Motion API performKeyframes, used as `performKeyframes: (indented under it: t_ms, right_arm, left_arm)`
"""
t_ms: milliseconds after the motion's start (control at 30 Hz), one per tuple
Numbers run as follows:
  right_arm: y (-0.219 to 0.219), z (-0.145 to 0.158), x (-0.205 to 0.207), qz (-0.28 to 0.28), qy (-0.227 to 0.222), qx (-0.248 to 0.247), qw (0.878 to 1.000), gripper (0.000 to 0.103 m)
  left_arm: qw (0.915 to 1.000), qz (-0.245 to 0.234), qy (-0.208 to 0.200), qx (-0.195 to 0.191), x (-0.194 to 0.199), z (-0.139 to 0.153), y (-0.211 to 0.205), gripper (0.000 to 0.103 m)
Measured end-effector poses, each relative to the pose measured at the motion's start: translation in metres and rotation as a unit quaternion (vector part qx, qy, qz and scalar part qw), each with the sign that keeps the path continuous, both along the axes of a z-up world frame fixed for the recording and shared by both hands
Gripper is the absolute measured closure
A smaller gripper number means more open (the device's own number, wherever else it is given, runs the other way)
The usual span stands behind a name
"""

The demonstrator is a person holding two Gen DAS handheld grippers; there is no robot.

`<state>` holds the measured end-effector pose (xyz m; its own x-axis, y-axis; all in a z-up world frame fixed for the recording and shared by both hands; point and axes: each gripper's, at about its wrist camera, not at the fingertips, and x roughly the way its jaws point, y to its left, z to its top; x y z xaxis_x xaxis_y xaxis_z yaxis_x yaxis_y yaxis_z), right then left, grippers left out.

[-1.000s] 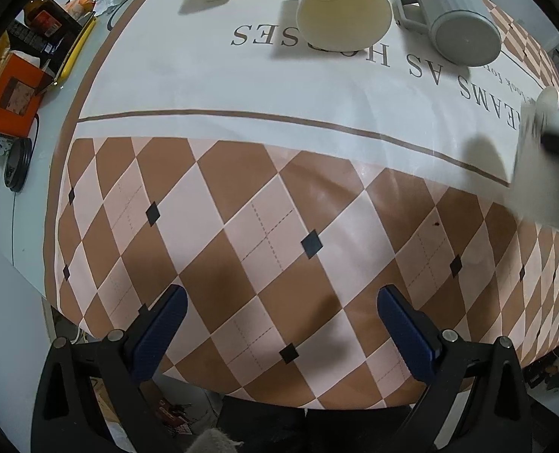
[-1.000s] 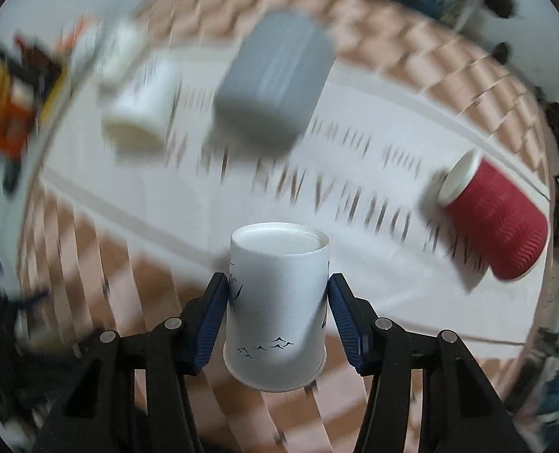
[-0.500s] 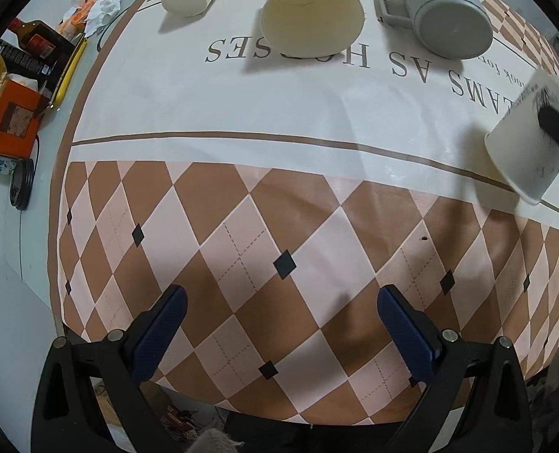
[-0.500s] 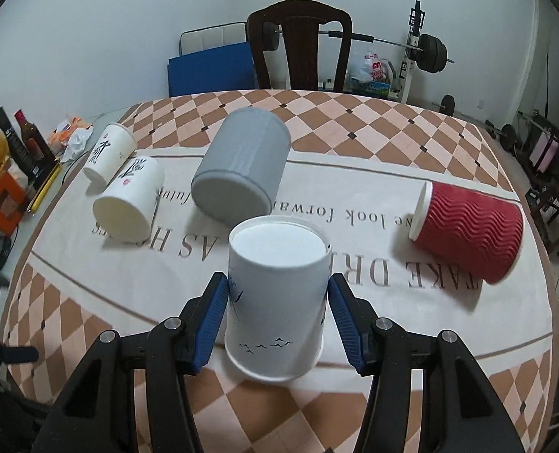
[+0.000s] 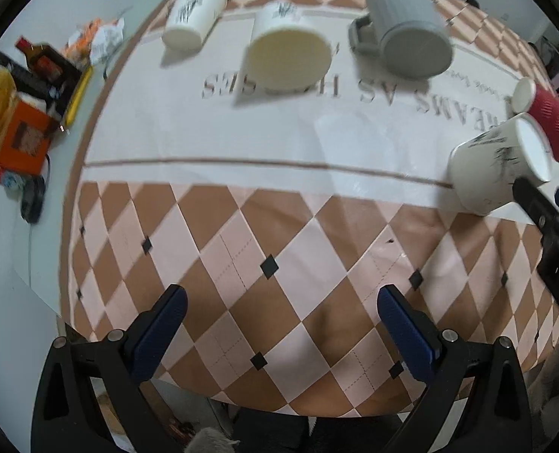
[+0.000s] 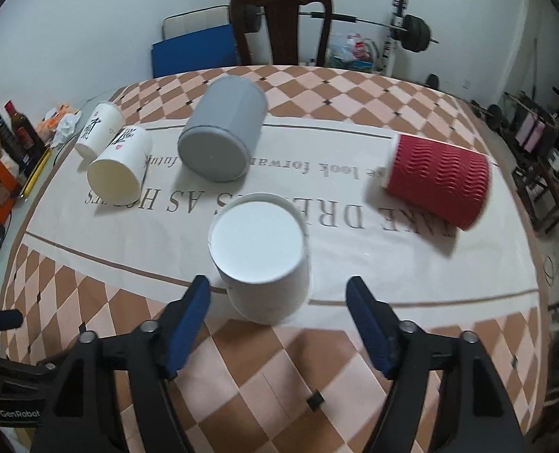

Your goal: Flip cup upside down

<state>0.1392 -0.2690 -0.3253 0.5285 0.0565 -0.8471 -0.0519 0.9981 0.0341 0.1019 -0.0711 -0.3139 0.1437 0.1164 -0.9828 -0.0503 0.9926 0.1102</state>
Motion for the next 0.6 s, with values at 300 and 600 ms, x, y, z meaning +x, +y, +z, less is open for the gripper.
performKeyframes:
  t_ms: [300,600]
  right_arm:
    - [-0.012,0.074,-0.052,-0.056,-0.001,-0.058,0.997,0.003]
    - [-0.025,0.181,-0.109,-0.100,-0.024,-0.063,0.993,0.001]
  left_arm:
    - [0.9951,-0.039,-0.088,-0.022,-0.019,0.081,-0.014,0.000]
    - [0.9817,-0.068,-0.169,-0.055,-0.049,0.181,-0.012,0.000]
